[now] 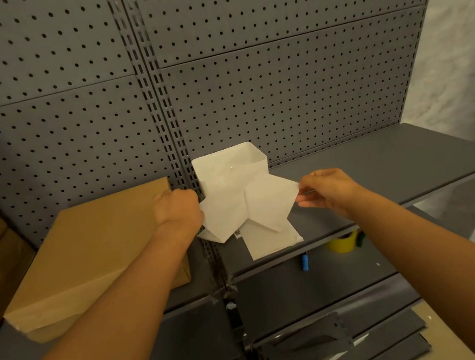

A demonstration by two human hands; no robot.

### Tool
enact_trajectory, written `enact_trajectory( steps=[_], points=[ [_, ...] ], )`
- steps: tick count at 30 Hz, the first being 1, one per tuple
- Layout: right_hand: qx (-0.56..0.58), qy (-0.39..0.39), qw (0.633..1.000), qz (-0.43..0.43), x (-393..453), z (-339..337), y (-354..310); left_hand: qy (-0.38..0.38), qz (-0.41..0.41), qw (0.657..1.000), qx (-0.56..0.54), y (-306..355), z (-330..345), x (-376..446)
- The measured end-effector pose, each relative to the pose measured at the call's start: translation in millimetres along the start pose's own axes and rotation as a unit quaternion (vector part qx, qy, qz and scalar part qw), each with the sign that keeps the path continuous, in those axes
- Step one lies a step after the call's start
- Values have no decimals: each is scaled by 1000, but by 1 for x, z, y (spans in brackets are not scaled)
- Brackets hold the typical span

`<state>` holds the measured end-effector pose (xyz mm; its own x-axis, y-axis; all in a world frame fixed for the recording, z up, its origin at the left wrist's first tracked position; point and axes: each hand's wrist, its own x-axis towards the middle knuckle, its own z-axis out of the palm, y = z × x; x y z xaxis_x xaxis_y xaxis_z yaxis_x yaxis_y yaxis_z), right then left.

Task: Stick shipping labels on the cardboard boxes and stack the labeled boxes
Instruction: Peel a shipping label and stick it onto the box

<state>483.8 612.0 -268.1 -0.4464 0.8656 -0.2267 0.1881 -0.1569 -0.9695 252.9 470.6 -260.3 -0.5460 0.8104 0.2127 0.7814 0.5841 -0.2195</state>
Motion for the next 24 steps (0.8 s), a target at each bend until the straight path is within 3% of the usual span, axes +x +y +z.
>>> enact_trajectory(
  steps=[8,15,17,20,24],
  points=[
    [18,32,999,19,-4,-32,9,-24,7,999,-35,2,0,1],
    [76,-64,994,-49,-17,2,-12,0,-12,979,-203,24,-21,3],
    [69,-79,992,-68,-19,17,-19,23,9,949,-314,32,-35,-1],
    [51,-86,991,-92,-22,36,-27,1,78,874,-481,44,-56,-10],
    [30,-96,988,-116,-26,56,-34,9,108,871,-480,43,-64,-20]
  ],
)
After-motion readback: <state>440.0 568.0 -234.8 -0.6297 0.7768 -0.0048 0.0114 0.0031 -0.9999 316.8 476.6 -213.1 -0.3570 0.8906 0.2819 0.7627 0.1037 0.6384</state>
